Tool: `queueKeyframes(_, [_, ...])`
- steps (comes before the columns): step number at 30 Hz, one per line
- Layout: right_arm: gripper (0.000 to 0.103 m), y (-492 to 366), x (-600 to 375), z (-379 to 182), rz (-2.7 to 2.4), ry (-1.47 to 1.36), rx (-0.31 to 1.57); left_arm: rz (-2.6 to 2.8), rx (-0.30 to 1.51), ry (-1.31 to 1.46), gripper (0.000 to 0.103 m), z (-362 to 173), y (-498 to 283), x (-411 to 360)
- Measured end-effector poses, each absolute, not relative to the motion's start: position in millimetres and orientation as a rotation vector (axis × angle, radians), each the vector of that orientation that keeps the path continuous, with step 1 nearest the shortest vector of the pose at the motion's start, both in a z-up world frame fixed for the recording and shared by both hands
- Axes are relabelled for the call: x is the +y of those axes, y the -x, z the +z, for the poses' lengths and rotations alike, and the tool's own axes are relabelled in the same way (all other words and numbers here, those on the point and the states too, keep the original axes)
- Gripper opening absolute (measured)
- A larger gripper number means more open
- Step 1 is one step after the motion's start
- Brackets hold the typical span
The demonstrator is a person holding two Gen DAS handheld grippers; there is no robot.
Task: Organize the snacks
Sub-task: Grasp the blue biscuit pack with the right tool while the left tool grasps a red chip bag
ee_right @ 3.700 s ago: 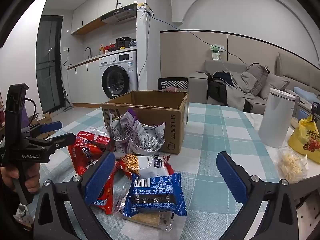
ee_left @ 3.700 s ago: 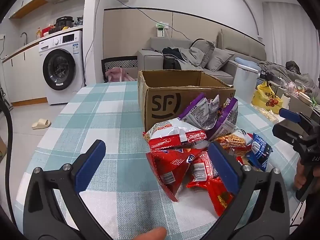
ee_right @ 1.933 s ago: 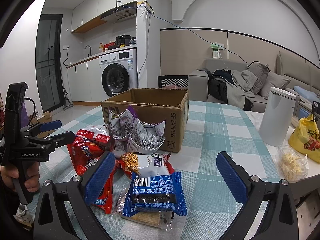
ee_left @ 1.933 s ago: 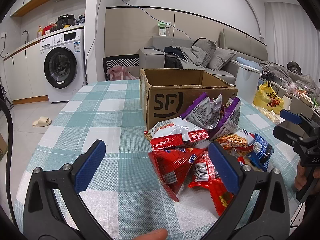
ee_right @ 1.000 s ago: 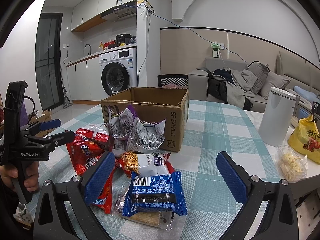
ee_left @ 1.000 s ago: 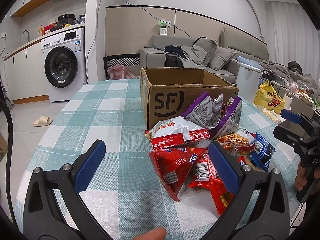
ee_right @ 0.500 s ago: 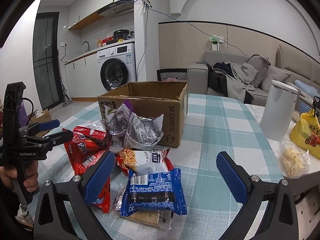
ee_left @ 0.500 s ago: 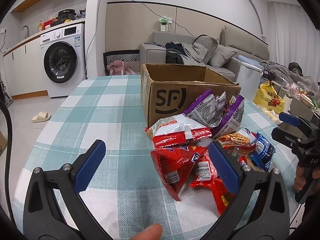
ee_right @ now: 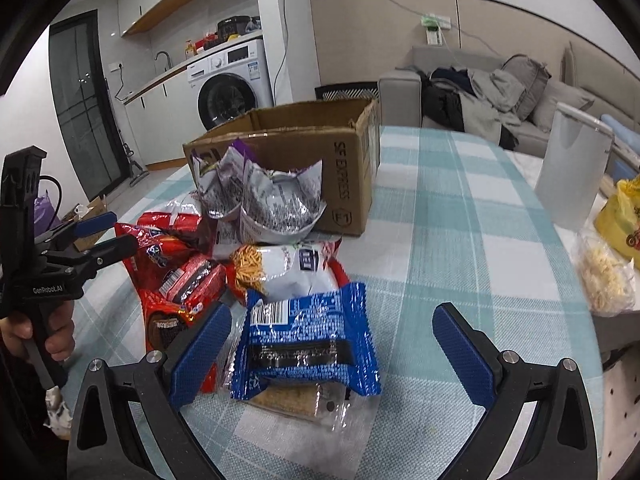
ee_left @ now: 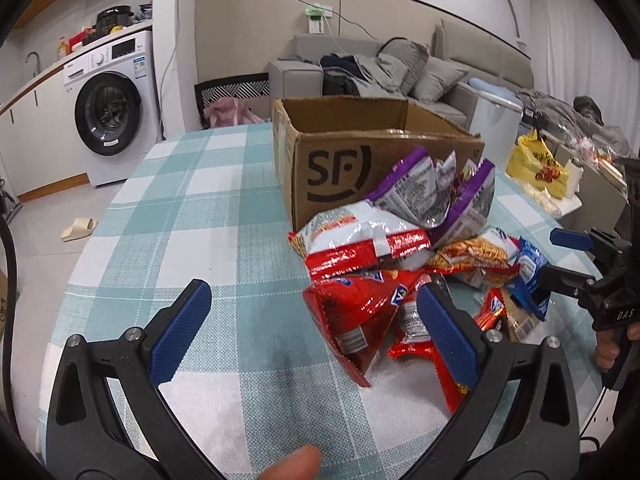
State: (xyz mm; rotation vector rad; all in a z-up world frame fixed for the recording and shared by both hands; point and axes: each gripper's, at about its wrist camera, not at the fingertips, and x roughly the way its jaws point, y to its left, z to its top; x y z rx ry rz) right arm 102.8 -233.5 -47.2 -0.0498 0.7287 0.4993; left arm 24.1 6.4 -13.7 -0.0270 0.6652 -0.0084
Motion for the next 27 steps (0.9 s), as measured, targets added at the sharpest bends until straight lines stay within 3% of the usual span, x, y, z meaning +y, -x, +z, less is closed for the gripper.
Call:
queueKeyframes(11, [0.102, -111.7, -229.5, -60.2, 0.531, 0.023, 0.812, -0.033, 0.785, 0.036, 0.102, -35.6, -47.6, 5.4])
queueKeyframes(13, [0.099, -112.2, -229.0, -60.5, 0.533, 0.022, 0.815, -0.049, 0.797, 0.054, 0.098, -37.9, -51.3, 8.1])
queueKeyframes(19, [0.086, -113.9, -226.8, -63.3, 0.563, 0.014, 0.835, -0.126, 0.852, 0.119, 0.063, -47.6, -62.7, 13.7])
queueKeyframes(21, [0.083, -113.5, -225.5, -63.5, 0.569, 0.016, 0.834, -0.16, 0.866, 0.138, 0.04, -51.7, -65.4, 13.3])
queueKeyframes(27, [0.068, -111.2, -224.1, -63.0, 0.596, 0.008, 0.832, -0.185, 0.836, 0.124, 0.036, -53.3, -62.7, 9.3])
